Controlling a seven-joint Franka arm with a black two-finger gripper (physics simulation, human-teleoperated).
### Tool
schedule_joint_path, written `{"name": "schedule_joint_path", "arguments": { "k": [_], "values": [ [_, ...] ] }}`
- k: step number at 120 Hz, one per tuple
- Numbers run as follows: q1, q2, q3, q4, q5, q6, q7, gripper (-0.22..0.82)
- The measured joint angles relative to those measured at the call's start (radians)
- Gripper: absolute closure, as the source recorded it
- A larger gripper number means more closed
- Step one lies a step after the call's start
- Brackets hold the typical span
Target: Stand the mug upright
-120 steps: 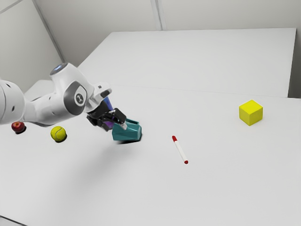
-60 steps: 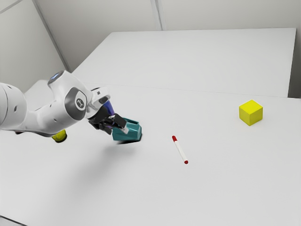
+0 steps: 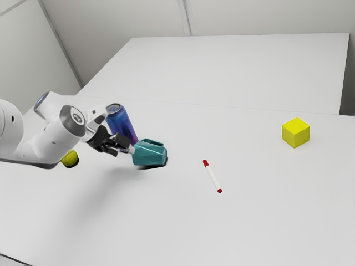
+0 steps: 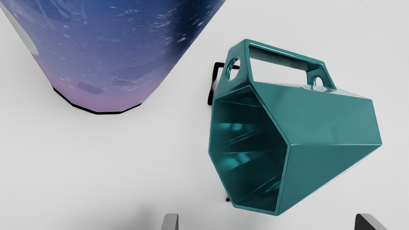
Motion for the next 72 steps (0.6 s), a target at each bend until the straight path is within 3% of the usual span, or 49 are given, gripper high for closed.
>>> {"name": "schedule_joint_path", "arguments": {
  "k": [72],
  "values": [
    [-0.024,0.078,-0.003,0.059,-0.317,-0.05,0.332,0.0]
  ]
}}
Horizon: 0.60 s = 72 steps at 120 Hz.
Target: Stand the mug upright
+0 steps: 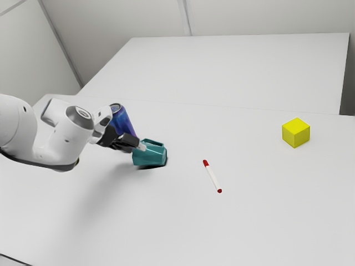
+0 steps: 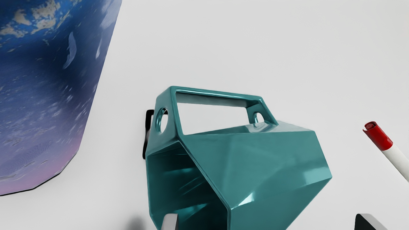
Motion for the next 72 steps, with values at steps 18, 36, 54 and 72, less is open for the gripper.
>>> {"name": "schedule_joint_path", "arguments": {
  "k": [18,36,54,72],
  "values": [
    [0.01,0.023,-0.001,0.014,-0.065,-0.036,0.071,0.0],
    [0.022,0.046,-0.002,0.021,-0.131,-0.076,0.137,0.0],
    [0.031,0.065,-0.002,0.037,-0.179,-0.121,0.196,0.0],
    [0.043,0.091,-0.005,0.05,-0.236,-0.172,0.251,0.0]
  ]
}}
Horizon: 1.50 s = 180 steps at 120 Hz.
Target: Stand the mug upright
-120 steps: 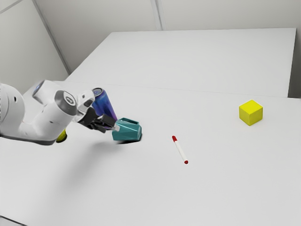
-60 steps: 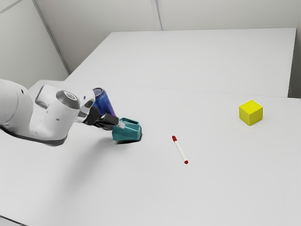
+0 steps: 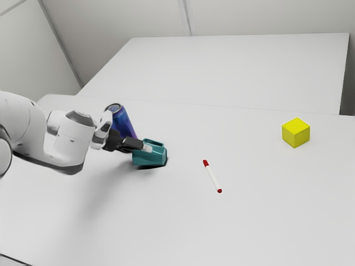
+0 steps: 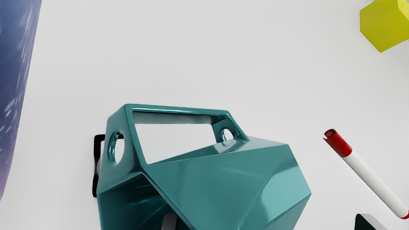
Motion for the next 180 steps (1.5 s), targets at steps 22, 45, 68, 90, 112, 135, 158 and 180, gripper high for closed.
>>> {"name": "schedule_joint_path", "arguments": {
  "k": [22,45,68,90,112,135,158,180],
  "values": [
    [0.015,0.026,-0.002,0.012,-0.055,-0.062,0.057,0.0],
    [0.029,0.057,-0.002,0.032,-0.103,-0.138,0.108,0.0],
    [0.036,0.065,-0.003,0.038,-0.132,-0.202,0.149,0.0],
    [0.037,0.065,-0.003,0.037,-0.144,-0.233,0.178,0.19],
    [0.037,0.065,-0.003,0.037,-0.147,-0.245,0.199,0.51],
    [0.029,0.059,-0.006,0.037,-0.149,-0.245,0.215,0.7],
    [0.012,0.025,-0.033,0.037,-0.142,-0.226,0.227,0.75],
    [-0.033,0.003,-0.058,0.055,-0.129,-0.2,0.235,0.78]
  ]
}}
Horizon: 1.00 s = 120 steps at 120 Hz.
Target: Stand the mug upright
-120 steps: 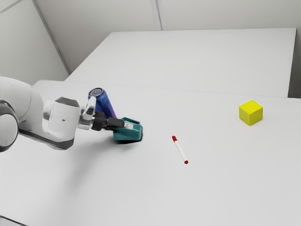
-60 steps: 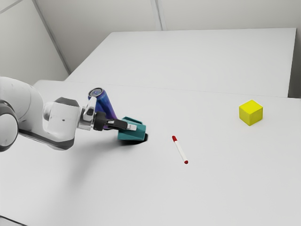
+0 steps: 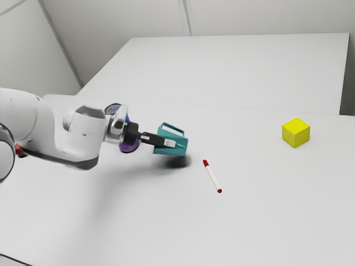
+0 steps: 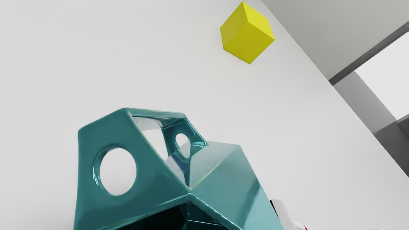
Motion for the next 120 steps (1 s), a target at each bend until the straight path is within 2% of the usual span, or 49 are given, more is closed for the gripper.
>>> {"name": "schedule_joint_path", "arguments": {
  "k": [24,66,120],
  "values": [
    [-0.054,-0.027,-0.002,0.064,0.209,0.061,-0.039,0.79],
    [-0.085,-0.057,-0.002,0.102,0.706,0.116,-0.25,0.79],
    [-0.104,-0.051,-0.002,0.103,1.008,0.132,-0.472,0.79]
  ]
}}
